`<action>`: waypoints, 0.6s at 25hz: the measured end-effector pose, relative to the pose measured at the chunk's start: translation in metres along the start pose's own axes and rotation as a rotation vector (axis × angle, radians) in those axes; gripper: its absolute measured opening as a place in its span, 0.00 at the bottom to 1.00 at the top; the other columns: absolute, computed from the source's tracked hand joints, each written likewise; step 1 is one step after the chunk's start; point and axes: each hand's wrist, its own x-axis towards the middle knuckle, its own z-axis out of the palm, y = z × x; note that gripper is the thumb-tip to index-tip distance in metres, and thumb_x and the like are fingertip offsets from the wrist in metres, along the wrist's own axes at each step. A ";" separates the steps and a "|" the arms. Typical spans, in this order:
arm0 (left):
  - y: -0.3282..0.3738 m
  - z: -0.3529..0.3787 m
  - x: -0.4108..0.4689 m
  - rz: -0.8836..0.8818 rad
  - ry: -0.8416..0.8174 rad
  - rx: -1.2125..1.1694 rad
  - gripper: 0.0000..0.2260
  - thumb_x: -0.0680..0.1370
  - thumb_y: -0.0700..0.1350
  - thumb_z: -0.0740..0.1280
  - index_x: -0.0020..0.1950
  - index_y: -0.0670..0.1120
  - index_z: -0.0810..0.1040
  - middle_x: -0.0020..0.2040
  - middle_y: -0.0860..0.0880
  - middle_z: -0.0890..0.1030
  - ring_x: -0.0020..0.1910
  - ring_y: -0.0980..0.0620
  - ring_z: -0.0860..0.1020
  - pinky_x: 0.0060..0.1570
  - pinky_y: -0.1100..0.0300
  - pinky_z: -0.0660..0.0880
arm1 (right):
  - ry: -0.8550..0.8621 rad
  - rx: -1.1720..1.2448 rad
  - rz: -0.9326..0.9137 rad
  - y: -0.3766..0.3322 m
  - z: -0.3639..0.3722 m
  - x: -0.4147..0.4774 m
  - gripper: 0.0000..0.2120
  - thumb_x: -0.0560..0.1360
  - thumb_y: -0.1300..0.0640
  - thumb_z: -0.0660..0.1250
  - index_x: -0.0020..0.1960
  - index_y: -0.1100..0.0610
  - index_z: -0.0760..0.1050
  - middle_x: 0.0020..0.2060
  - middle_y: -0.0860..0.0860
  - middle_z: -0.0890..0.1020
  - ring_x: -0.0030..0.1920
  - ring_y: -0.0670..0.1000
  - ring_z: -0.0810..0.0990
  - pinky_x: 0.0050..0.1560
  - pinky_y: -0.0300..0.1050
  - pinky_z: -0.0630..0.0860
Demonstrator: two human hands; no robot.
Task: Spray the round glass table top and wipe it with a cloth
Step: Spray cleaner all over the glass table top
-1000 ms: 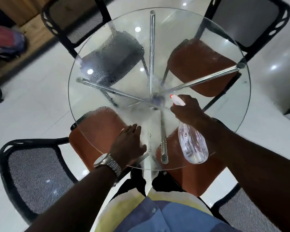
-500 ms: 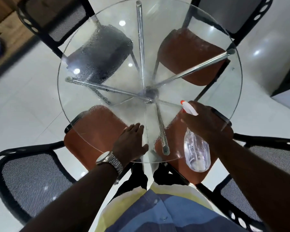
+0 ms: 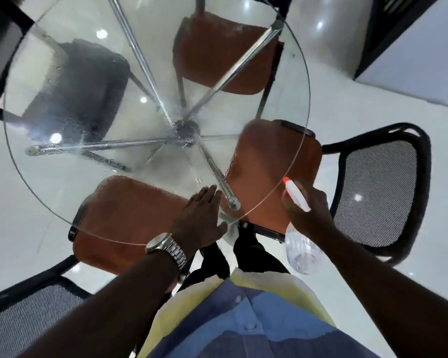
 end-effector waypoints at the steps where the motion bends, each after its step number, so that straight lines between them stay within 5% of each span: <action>1: 0.000 0.002 0.000 0.019 0.007 0.018 0.39 0.79 0.57 0.66 0.84 0.44 0.53 0.85 0.45 0.52 0.84 0.46 0.50 0.82 0.49 0.52 | -0.009 0.012 0.007 0.005 0.000 -0.010 0.12 0.76 0.64 0.72 0.39 0.54 0.72 0.29 0.48 0.73 0.31 0.48 0.75 0.34 0.39 0.73; 3: 0.000 0.004 0.001 0.055 0.020 0.044 0.39 0.79 0.57 0.67 0.83 0.43 0.55 0.84 0.44 0.55 0.83 0.45 0.53 0.81 0.48 0.54 | -0.065 0.023 0.045 0.015 0.002 -0.025 0.07 0.77 0.61 0.71 0.43 0.59 0.75 0.32 0.53 0.77 0.33 0.54 0.77 0.37 0.53 0.77; 5: -0.001 0.003 0.001 0.076 0.014 0.061 0.39 0.78 0.57 0.68 0.83 0.43 0.56 0.84 0.44 0.56 0.83 0.44 0.54 0.81 0.48 0.55 | -0.060 0.039 0.062 0.020 0.006 -0.036 0.05 0.76 0.66 0.72 0.44 0.62 0.75 0.32 0.55 0.77 0.32 0.56 0.76 0.36 0.55 0.75; 11: -0.004 -0.005 0.009 0.063 0.040 0.097 0.40 0.76 0.55 0.70 0.82 0.41 0.59 0.83 0.43 0.58 0.83 0.43 0.56 0.81 0.48 0.57 | -0.026 0.071 0.006 0.016 0.004 -0.029 0.11 0.75 0.68 0.73 0.41 0.56 0.74 0.31 0.50 0.77 0.34 0.50 0.77 0.35 0.41 0.73; 15: 0.005 -0.015 0.020 0.040 0.061 0.086 0.40 0.77 0.55 0.68 0.83 0.42 0.55 0.84 0.43 0.55 0.83 0.44 0.53 0.82 0.50 0.52 | -0.044 0.088 -0.021 0.022 0.000 0.001 0.17 0.74 0.68 0.71 0.39 0.48 0.71 0.30 0.48 0.75 0.31 0.49 0.75 0.33 0.41 0.71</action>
